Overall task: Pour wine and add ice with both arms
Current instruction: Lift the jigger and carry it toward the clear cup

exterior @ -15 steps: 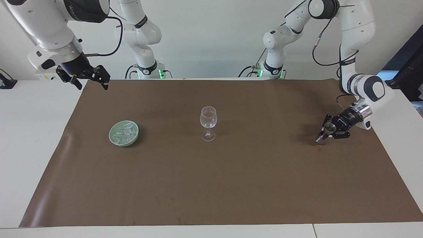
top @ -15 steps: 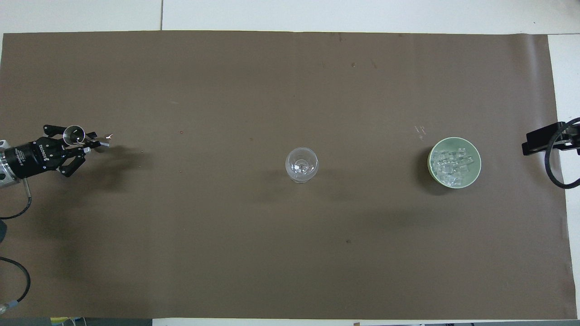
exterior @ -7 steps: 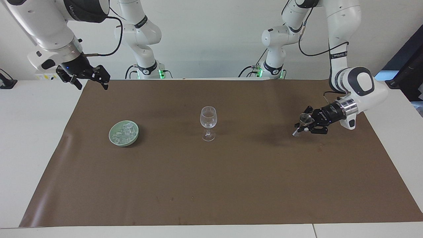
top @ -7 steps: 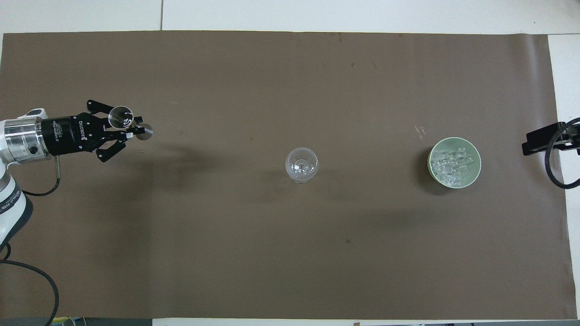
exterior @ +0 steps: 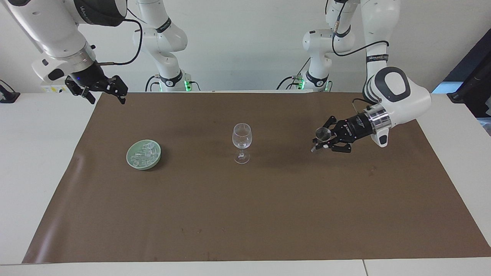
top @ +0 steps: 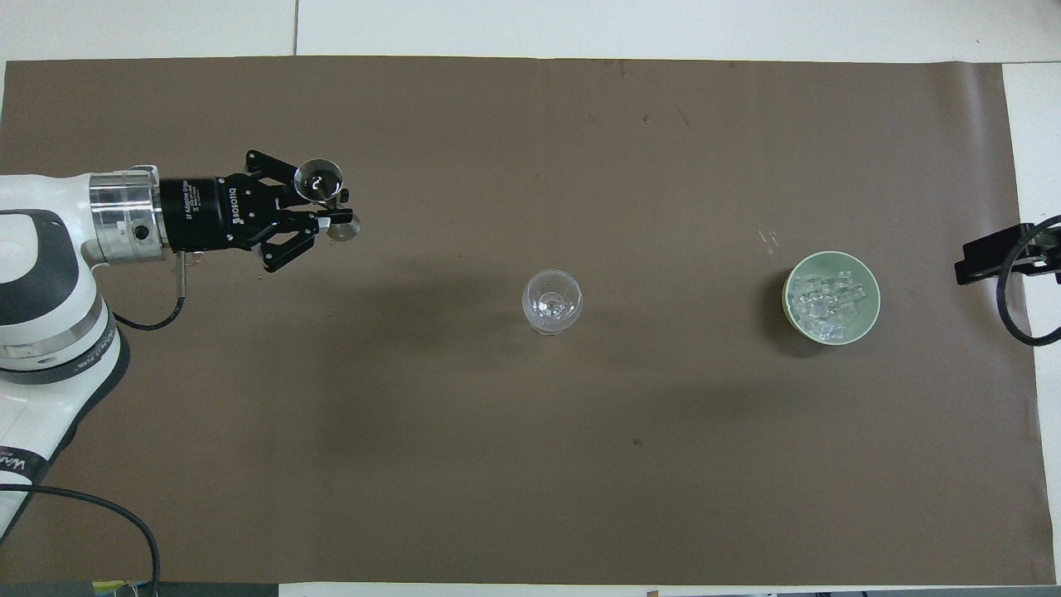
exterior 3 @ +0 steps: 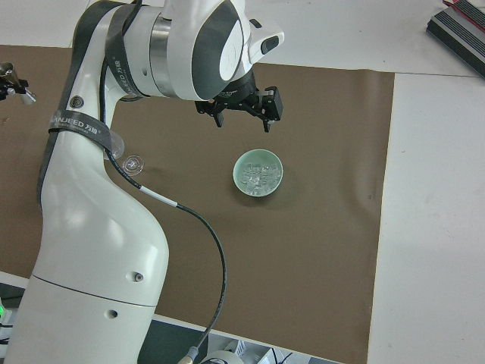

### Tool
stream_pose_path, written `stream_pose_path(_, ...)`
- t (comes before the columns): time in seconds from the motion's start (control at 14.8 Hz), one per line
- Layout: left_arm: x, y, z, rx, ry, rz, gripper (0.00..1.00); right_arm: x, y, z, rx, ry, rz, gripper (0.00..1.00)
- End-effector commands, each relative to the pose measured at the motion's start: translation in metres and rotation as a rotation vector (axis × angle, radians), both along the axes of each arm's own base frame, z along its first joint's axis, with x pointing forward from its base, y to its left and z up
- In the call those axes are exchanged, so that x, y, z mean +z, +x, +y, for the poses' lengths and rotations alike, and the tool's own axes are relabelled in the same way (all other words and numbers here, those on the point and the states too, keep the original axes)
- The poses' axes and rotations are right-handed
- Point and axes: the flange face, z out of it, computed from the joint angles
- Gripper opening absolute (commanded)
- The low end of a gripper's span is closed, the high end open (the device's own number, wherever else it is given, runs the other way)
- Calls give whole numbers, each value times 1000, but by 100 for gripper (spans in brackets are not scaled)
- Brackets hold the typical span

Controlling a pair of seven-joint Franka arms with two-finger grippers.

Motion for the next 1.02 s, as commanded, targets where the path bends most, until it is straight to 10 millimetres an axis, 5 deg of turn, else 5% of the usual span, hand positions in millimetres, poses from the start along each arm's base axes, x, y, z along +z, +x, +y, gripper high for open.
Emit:
stream_pose_path(0.0,14,-10,-43,-20,22,-11,0,0,-6,-2,7,10,-7,100)
stream_pose_path(0.34,10,-33,-123,-95,184,-55,0,0,-6,-1,8,10,-7,100)
stream_pose_path(0.95,15,-52,-186,-290,483,-162,0,0,-6,-2,7,10,-7,100)
